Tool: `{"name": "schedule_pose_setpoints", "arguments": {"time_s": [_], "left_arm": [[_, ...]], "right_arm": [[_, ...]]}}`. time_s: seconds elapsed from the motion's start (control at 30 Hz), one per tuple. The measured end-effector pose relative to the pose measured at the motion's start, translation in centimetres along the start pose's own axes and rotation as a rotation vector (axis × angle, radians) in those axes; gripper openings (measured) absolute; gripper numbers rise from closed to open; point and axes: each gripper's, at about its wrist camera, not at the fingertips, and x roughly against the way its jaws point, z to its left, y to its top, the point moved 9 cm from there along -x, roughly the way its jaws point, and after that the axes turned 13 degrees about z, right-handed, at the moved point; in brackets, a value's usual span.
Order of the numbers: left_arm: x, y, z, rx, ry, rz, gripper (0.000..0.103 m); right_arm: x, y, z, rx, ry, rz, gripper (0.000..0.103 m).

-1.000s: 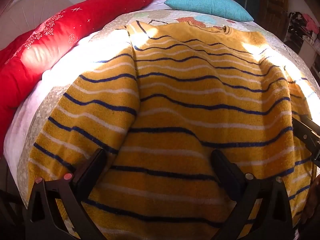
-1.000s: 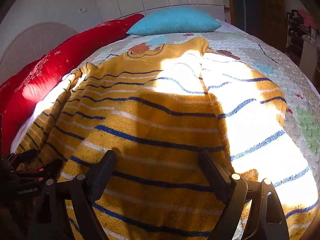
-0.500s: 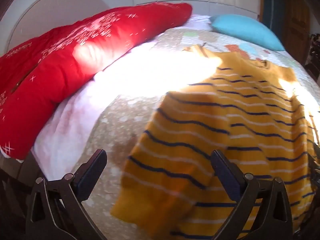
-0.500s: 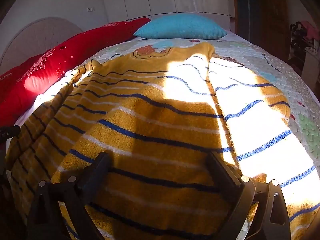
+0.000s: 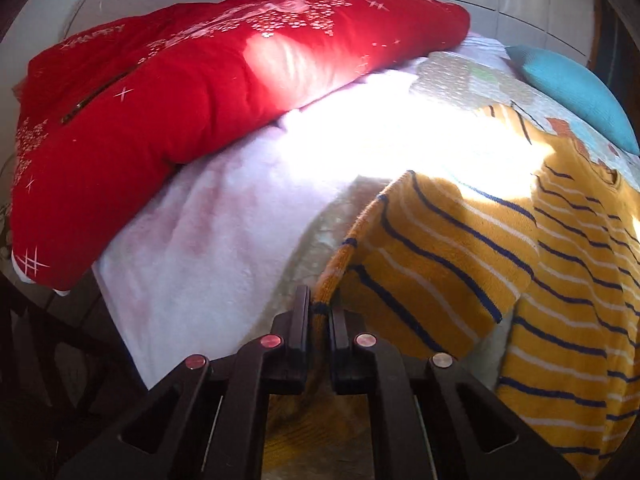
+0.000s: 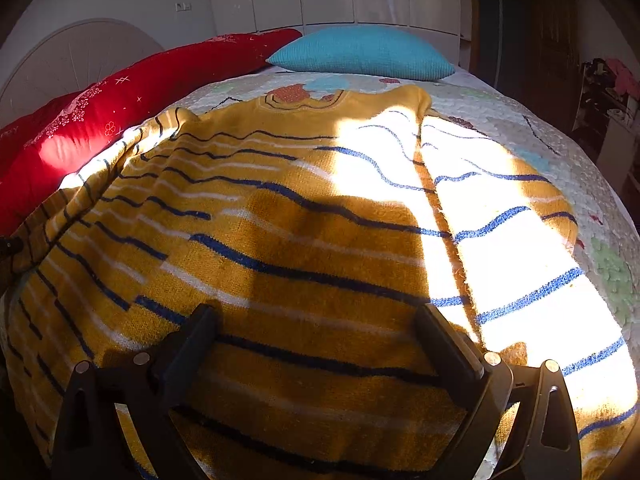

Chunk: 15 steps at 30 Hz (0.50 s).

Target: Fold small clothes

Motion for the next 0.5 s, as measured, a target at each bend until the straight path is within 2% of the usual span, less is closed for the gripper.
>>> {"name": "schedule_pose_setpoints", "arguments": {"time_s": [0.07,0.13,0.17,0.2,0.23,0.27,0.3,0.33,0.37,0.43,0.47,0.5], "left_arm": [[0.9,0.0,1.3,0.034,-0.012,-0.017,0.009],[2.9,-0.4,1.4,0.027,-0.028,-0.054,0.018],[3.9,-0.7,1.2,0.020,-0.042,-0.077,0.034],[5.1,-0.9,0.9,0.013,-0.058,-0.104,0.059],[6.4,-1.0,0.4,0.007,-0.075,-0.138,0.068],[7.7,-1.2,-0.1,0.005,-0.094,-0.179,0.078],[8.9,-1.2,-0.7,0.000,-0.115,-0.214,0.080],[9.9,-1.3,-1.6,-0.015,-0.141,-0.236,0.080],[10.7,-1.4,-2.8,-0.043,-0.171,-0.238,0.082],[11.8,-2.0,-5.2,-0.106,-0.228,-0.221,0.084],[12.1,-2.3,-6.1,-0.137,-0.247,-0.215,0.085],[12.3,-2.6,-7.0,-0.162,-0.257,-0.211,0.085]], "right_arm": [[1.2,-2.0,0.1,0.007,-0.002,0.007,0.101],[4.7,-7.3,0.7,0.011,-0.001,0.001,0.102],[5.4,-6.8,-0.5,0.011,0.004,0.010,0.102],[6.6,-8.1,-0.9,0.011,0.007,0.012,0.102],[6.9,-7.5,-2.4,0.014,0.014,0.021,0.102],[8.7,-10.1,-2.7,0.016,0.019,0.021,0.101],[10.1,-11.2,-5.2,0.034,0.035,0.034,0.100],[11.6,-13.2,-5.3,0.041,0.033,0.049,0.089],[12.4,-13.8,-5.2,0.046,0.038,0.048,0.069],[16.8,-15.0,-7.6,0.015,0.123,0.004,0.066],[20.0,-17.3,-9.3,-0.005,0.142,-0.026,0.067],[21.7,-17.5,-12.0,-0.021,0.132,-0.038,0.067]]}}
